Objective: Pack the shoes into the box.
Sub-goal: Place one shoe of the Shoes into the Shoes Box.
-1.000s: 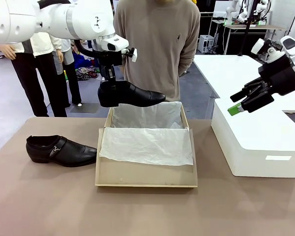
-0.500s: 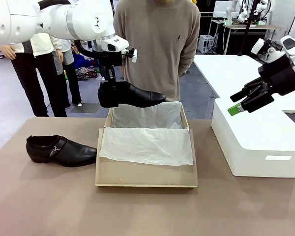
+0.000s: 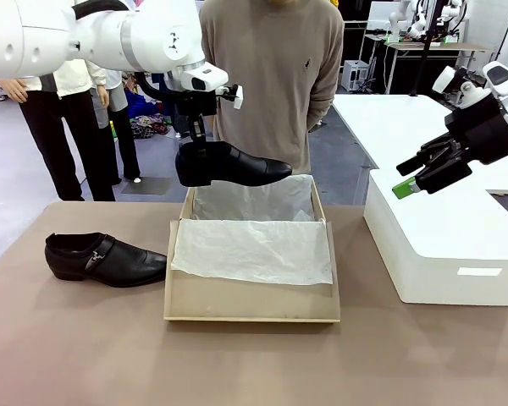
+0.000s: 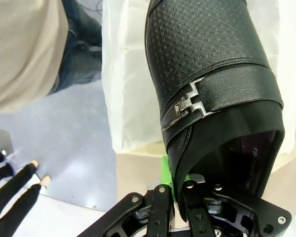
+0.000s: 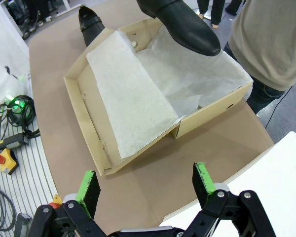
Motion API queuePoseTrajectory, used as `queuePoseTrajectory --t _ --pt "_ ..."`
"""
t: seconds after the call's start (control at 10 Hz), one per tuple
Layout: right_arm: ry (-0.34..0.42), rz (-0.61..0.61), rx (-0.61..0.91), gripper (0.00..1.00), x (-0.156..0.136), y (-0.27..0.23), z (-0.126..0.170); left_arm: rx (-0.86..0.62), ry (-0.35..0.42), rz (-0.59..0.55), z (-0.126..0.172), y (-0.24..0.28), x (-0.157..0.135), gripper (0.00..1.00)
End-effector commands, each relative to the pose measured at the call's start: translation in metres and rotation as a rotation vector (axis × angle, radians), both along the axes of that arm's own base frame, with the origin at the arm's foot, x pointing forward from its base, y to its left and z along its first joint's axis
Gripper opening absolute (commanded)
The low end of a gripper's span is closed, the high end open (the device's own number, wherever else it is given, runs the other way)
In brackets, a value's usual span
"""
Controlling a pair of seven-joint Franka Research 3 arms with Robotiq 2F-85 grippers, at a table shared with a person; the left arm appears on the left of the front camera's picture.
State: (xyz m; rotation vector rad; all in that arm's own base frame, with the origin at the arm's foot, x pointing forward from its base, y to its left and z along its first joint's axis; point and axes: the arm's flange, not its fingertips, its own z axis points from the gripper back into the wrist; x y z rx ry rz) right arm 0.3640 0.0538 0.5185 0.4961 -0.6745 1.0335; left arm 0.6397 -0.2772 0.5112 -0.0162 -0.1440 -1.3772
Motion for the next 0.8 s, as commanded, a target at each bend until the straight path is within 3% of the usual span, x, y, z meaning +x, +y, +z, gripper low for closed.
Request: queuePoseTrajectory --t 0.0,0.7 --pt "-0.024 0.021 0.031 1.00 0.003 0.001 -0.002 -0.028 -0.010 -0.009 -0.002 -0.019 -0.007 0.00" --pt "-0.024 0.021 0.031 1.00 0.003 0.001 -0.002 0.014 -0.011 -0.151 -0.036 -0.053 -0.017 0.00"
